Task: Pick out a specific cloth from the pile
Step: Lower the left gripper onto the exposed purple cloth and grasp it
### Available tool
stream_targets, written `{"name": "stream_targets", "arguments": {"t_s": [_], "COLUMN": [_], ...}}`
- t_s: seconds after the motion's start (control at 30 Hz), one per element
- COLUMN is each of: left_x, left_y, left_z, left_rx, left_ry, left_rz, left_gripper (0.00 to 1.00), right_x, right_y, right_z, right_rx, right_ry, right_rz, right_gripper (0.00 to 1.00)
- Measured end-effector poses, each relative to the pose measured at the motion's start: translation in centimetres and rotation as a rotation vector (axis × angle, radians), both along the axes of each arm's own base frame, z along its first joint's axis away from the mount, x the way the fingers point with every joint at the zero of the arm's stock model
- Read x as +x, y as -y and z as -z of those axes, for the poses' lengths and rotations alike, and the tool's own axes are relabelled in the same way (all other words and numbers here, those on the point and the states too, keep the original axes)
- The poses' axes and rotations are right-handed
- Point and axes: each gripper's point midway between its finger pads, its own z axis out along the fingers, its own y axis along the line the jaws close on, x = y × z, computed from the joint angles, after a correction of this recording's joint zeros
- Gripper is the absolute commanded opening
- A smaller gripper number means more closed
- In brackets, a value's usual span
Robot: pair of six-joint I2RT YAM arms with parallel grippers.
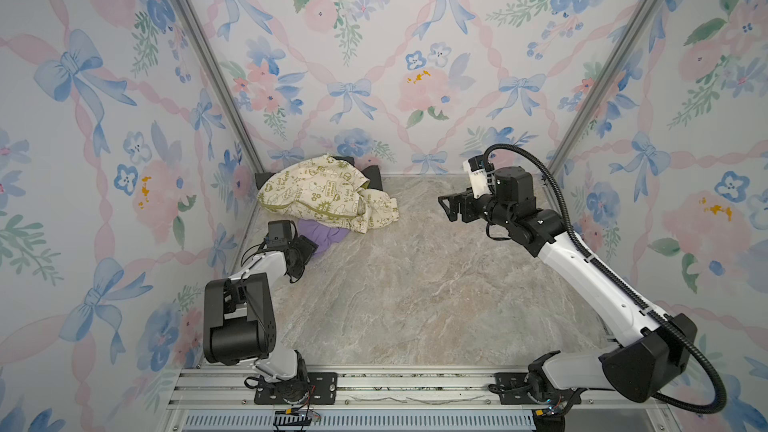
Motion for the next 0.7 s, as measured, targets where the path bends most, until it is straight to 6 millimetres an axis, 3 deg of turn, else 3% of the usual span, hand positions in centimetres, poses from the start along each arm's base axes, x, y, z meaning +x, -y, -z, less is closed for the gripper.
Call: {"name": "stream_targets", "arguments": {"t_s": [0.3,0.53,0.7], "left_x": [3.1,4.1,4.7], "left_y": [0.4,0.7,0.7], "left_z": [1.2,1.5,0.0], "left_rx": [-0.041,-0.062,-0.065], "left_ry": [0.003,0.008,0.041], "left_rz": [0.042,0.056,0.053], "left_gripper": [0.4,0.0,0.0], "right_x": [-0.3,-0.5,-0.5], "right_y": [-0.5,-0.8,-0.8], "right_z": [0.1,0.1,0.1], "right_rx": [-0.01,-0.015,-0.019], "right_ry": [0.0,0.003,0.005], "right_rz": [-0.007,-0.009,-0.005], "right_gripper": [0.97,0.97,0.97]}}
